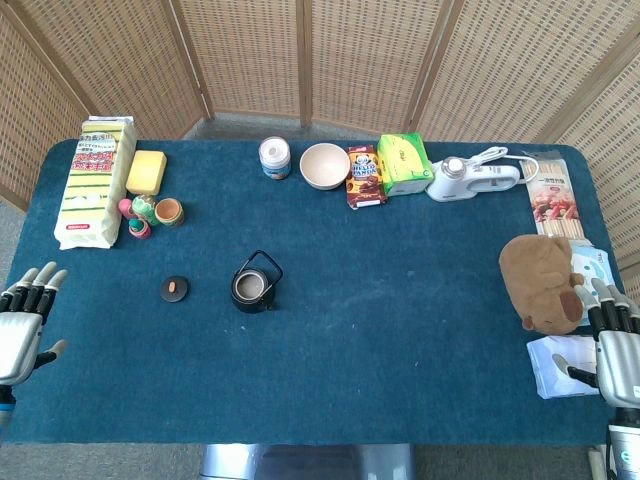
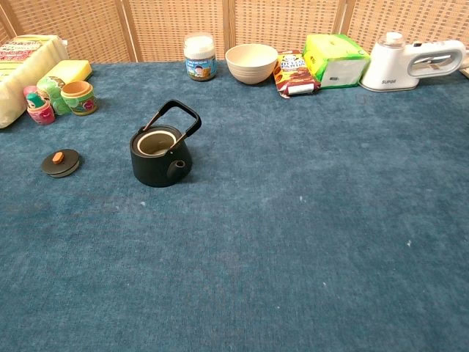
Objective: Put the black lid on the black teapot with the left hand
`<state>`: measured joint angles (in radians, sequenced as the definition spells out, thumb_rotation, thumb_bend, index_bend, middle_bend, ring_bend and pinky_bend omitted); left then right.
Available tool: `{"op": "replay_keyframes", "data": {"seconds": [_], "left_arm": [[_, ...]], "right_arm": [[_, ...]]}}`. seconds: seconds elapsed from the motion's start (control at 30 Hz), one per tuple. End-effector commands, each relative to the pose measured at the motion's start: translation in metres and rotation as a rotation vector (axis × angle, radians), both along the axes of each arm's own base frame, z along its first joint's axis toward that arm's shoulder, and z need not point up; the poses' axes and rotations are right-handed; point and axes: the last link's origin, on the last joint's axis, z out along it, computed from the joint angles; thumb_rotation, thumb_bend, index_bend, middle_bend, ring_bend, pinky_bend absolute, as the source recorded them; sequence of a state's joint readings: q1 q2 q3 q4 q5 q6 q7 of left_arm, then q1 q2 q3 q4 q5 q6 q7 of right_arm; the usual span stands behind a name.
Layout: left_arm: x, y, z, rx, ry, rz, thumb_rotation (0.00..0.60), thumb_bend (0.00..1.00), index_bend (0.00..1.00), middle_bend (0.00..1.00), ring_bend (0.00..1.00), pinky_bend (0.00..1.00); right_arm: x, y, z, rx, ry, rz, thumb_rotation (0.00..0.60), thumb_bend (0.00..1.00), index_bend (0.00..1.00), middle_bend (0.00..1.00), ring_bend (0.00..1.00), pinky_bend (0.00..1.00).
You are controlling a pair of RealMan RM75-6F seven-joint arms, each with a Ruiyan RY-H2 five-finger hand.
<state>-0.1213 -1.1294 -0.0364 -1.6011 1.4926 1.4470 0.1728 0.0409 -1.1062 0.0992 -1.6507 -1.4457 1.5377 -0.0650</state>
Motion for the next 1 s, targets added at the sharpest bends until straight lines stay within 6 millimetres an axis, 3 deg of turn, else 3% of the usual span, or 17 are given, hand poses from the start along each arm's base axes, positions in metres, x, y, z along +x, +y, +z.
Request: {"op": "replay_keyframes", "data": {"seconds": [0.03,0.3,0.5,0.7,0.83,1.0], "left_arm": [[-0.001,-0.001,-0.003,-0.011,0.002,0.004,0.600,0.16,0.00,0.00,0.00,0.14],[0.001,-0.002,-0.003,-0.017,-0.019,-0.011,0.600,0.13,0.00,0.00,0.00,0.13],[-0.001,0.028,-0.005,-0.068,-0.033,0.024,0.600,0.11,0.01,0.00,0.00,0.11],[0.009,0.066,-0.008,-0.089,-0.002,0.007,0.600,0.11,0.16,0.00,0.00,0.11],[0.013,0.084,-0.016,-0.094,0.014,-0.007,0.600,0.11,0.23,0.00,0.00,0.11],[0.017,0.101,-0.033,-0.109,0.081,-0.002,0.600,0.11,0.24,0.00,0.00,0.11]], "right_arm": [[0.000,0.000,0.000,0.003,-0.001,0.004,0.600,0.00,0.10,0.03,0.01,0.00],[0.000,0.002,-0.001,0.021,-0.007,-0.003,0.600,0.01,0.10,0.03,0.01,0.00],[0.004,0.004,-0.006,0.035,-0.003,-0.001,0.600,0.01,0.10,0.03,0.01,0.00],[0.002,0.000,-0.010,0.047,-0.008,-0.015,0.600,0.01,0.10,0.02,0.01,0.00],[-0.004,-0.001,-0.013,0.068,-0.013,-0.043,0.600,0.01,0.10,0.02,0.01,0.00],[-0.008,-0.002,-0.012,0.078,-0.038,-0.062,0.600,0.01,0.10,0.02,0.01,0.00]]}}
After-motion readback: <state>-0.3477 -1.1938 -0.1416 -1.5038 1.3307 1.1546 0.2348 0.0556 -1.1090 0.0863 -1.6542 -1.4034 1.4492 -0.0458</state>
